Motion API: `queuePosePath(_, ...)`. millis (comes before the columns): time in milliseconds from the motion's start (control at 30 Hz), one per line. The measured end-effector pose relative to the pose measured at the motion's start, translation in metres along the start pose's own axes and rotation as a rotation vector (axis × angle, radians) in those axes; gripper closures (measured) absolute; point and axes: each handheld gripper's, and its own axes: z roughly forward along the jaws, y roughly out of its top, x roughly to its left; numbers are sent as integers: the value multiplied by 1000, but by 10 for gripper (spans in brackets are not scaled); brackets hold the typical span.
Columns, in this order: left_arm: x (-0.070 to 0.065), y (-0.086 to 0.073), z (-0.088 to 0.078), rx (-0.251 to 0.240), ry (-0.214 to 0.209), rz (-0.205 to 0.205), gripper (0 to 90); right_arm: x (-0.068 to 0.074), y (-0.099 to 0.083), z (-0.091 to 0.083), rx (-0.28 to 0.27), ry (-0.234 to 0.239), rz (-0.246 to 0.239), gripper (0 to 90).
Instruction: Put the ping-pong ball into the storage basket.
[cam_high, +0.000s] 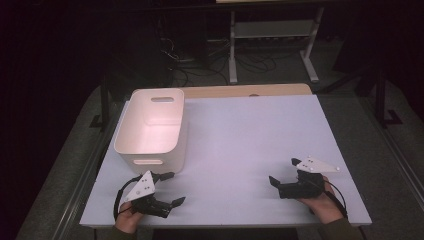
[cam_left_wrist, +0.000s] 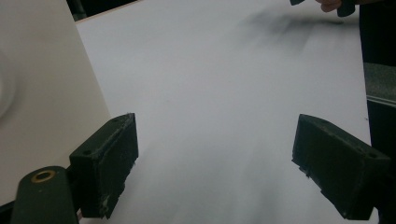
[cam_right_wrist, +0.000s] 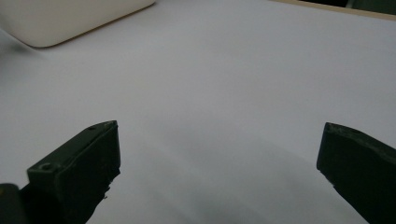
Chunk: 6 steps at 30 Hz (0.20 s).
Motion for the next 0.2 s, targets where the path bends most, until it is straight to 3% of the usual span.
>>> queuePosePath(200, 0, 0, 0, 3, 1, 2, 141, 2, 0, 4, 6, 7, -6, 0)
